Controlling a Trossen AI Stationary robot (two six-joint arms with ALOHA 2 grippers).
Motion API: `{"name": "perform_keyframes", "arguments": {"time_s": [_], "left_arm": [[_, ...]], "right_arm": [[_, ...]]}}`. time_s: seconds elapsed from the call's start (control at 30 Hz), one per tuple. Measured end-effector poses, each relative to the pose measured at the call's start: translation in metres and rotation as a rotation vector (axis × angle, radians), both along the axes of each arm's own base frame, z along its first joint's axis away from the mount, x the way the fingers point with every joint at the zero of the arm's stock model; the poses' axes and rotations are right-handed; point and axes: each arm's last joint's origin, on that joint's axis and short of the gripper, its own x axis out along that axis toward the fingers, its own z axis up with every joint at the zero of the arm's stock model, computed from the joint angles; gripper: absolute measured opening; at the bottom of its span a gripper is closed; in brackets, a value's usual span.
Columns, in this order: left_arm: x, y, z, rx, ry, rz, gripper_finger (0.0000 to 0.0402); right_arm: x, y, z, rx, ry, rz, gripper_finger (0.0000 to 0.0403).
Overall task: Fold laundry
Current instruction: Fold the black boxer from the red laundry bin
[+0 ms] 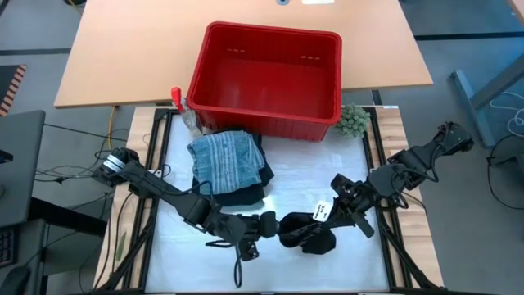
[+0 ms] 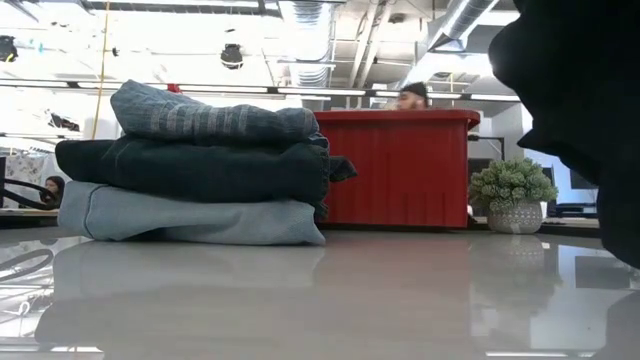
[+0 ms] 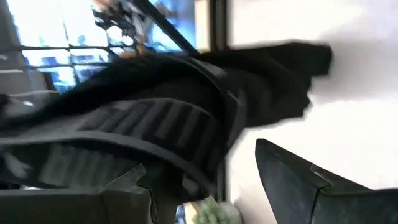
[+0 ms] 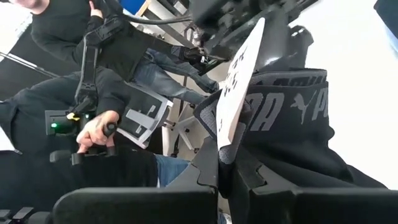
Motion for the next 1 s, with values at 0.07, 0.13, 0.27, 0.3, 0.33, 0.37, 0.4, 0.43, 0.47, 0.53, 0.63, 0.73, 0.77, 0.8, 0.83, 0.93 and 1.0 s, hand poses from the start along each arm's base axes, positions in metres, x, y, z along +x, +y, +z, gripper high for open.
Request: {"name": "perform_keyframes", "arguments": {"time_s": [0.07,0.13,0.27,0.3,0.33,0.37,0.4,0.43,0.47,0.53,0.63,0.73,0.77,0.8,0.83,0.93,1.0], "left_arm": [[0.002,-0.003,0.0,-0.02,-0.014,-0.037,0.019],[0.002,-0.004,-0.003,-0.017,0.001,-0.059,0.019],[0.003,-0.005,-0.002,-0.067,-0.005,-0.074,0.0169],[0.003,-0.005,0.0,-0.085,-0.017,-0.065,0.0155],[0.003,-0.005,0.001,-0.097,-0.028,-0.057,0.0139],[0.004,-0.005,0.001,-0.109,-0.036,-0.051,0.012],[0.004,-0.005,0.002,-0.115,-0.039,-0.048,0.01],[0.004,-0.005,0.001,-0.119,-0.036,-0.045,0.0078],[0.004,-0.005,0.001,-0.128,-0.031,-0.041,0.0056],[0.003,-0.005,0.001,-0.158,-0.026,-0.027,0.0018],[0.003,-0.007,0.004,-0.214,-0.069,0.025,0.0005],[0.0,-0.007,0.012,-0.22,-0.115,0.081,0.0002],[0.0,-0.006,0.017,-0.225,-0.126,0.099,0.0002],[-0.001,-0.006,0.023,-0.236,-0.133,0.115,0.0001],[-0.001,-0.005,0.027,-0.244,-0.132,0.135,0.0001],[0.0,0.005,0.038,-0.242,-0.093,0.198,0.0001],[0.002,0.016,0.043,-0.232,-0.056,0.243,0.0]], "right_arm": [[0.0,0.0,0.0,0.003,0.001,-0.001,0.0033],[0.0,0.0,0.0,0.005,0.001,-0.002,0.0034],[0.0,0.0,0.0,0.006,-0.001,-0.002,0.0033],[0.0,0.0,0.0,0.006,-0.001,-0.003,0.0033],[0.0,0.0,0.0,0.006,-0.001,-0.003,0.0033],[0.0,0.0,0.0,0.005,-0.002,-0.002,0.0033],[0.0,0.0,0.0,0.002,-0.004,-0.001,0.0034],[0.0,0.0,0.0,0.002,-0.004,-0.001,0.0034],[0.0,0.0,0.0,0.001,-0.004,-0.002,0.0034],[0.0,0.0,0.0,-0.004,-0.007,-0.01,0.0033],[-0.002,0.001,-0.002,-0.053,-0.005,-0.033,0.0032],[-0.004,0.0,-0.008,-0.141,0.017,-0.038,0.0032],[-0.005,-0.001,-0.01,-0.172,0.032,-0.045,0.0032],[-0.005,-0.002,-0.012,-0.204,0.044,-0.056,0.0032],[-0.006,-0.004,-0.015,-0.239,0.055,-0.072,0.0031],[-0.005,-0.016,-0.022,-0.379,0.095,-0.137,0.0029],[-0.005,-0.025,-0.024,-0.472,0.103,-0.163,0.0029]]}}
